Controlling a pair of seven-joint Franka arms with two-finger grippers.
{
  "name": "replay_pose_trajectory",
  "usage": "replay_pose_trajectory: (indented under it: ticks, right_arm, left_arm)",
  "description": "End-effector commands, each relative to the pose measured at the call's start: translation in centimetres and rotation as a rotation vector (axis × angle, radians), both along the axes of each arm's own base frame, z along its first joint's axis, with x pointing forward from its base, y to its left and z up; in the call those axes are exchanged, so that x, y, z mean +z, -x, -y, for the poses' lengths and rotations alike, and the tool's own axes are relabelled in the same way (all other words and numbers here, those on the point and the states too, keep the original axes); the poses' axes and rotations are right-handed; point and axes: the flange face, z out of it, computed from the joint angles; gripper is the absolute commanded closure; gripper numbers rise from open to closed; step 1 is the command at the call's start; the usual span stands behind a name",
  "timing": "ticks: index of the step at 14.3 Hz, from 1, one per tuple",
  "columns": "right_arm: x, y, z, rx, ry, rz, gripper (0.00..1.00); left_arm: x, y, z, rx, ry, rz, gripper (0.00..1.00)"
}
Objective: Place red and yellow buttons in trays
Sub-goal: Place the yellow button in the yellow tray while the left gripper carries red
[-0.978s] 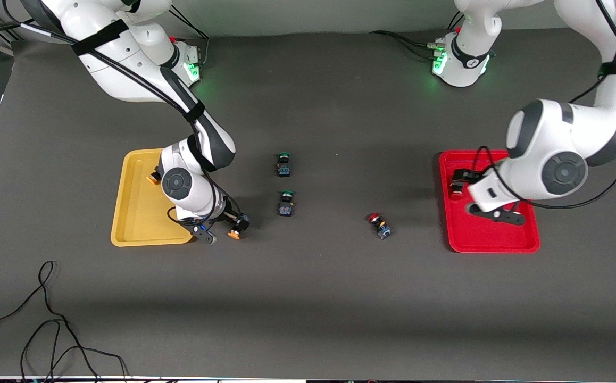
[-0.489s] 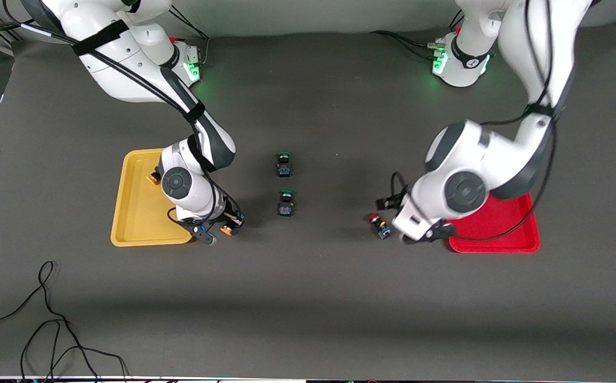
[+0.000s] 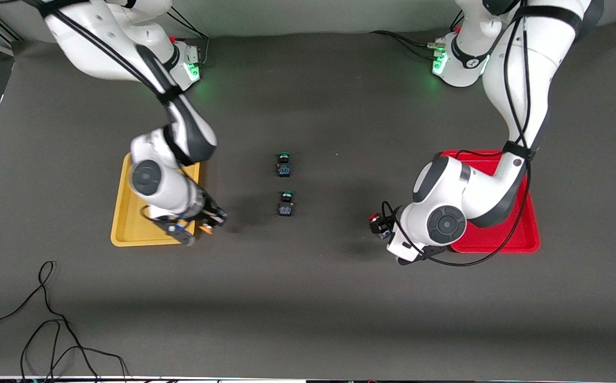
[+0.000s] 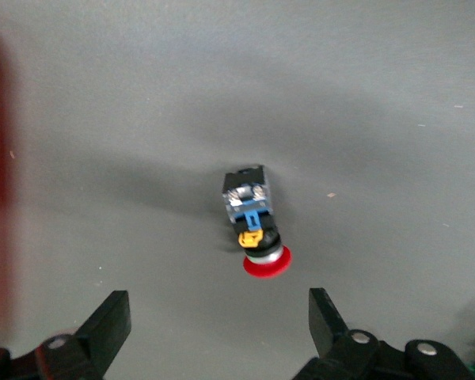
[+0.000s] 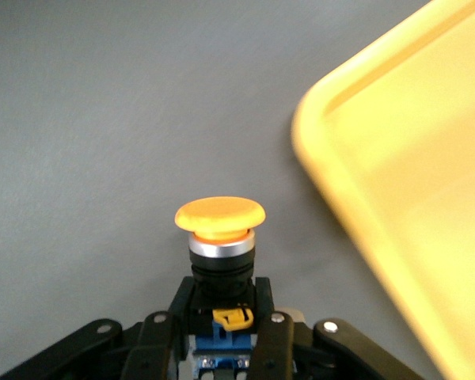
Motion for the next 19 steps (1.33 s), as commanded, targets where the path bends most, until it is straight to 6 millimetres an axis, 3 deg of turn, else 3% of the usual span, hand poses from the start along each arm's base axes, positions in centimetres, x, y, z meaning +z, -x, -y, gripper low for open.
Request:
replay_pose_trajectory:
  ticks: [1, 4, 6, 8, 10, 11, 12, 13, 14, 15, 17, 19]
  right_arm:
    - [0.8, 1.4, 4.2, 0.058, 0.030, -0.033, 0.99]
    - [-2.1, 2.9, 9.6, 0.133, 0.033, -0.015, 0.99]
    - [-5.3, 4.5, 11.0, 0.137, 0.039, 0.032, 0.97]
    - [-5.9, 4.4, 13.0, 0.161, 0.044, 0.031, 0.96]
    - [-6.4, 4.4, 13.2, 0.163, 0.045, 0.025, 0.95]
    - [-6.4, 4.3, 13.3, 0.163, 0.046, 0.026, 0.76]
    - [-6.5, 4.3, 13.3, 0.163, 0.046, 0.024, 0.29]
    - [-6.4, 4.2, 13.3, 0.163, 0.046, 0.027, 0.00]
    - [-6.3, 4.1, 13.3, 0.161, 0.046, 0.029, 0.00]
    - [-6.4, 4.1, 13.3, 0.161, 0.047, 0.032, 0.00]
    - [-6.1, 4.0, 13.3, 0.161, 0.046, 0.035, 0.00]
    - [-3.1, 3.6, 12.9, 0.183, 0.036, 0.053, 0.00]
  left_arm:
    - [-2.0, 0.2, 0.9, 0.012, -0.009, 0.010, 0.01]
    - [-4.6, 0.2, 0.9, 0.029, 0.008, 0.016, 0.02]
    - [-5.6, 0.2, 1.0, 0.036, 0.016, 0.013, 0.04]
    - [-6.5, 0.3, 1.0, 0.037, 0.016, 0.009, 0.07]
    - [-7.0, 0.4, 1.1, 0.038, 0.021, 0.015, 0.22]
    - [-6.9, 0.5, 1.2, 0.037, 0.022, 0.016, 0.42]
    - [-6.8, 0.5, 1.2, 0.036, 0.021, 0.016, 0.64]
    - [-6.8, 0.5, 1.2, 0.040, 0.021, 0.014, 0.84]
    - [-6.8, 0.5, 1.2, 0.050, 0.018, 0.014, 0.93]
    - [-6.7, 0.5, 1.3, 0.064, 0.012, 0.011, 0.97]
    - [-5.8, 0.5, 1.3, 0.077, 0.005, 0.004, 0.97]
    - [-1.3, 0.9, 0.3, 0.050, -0.038, -0.050, 0.97]
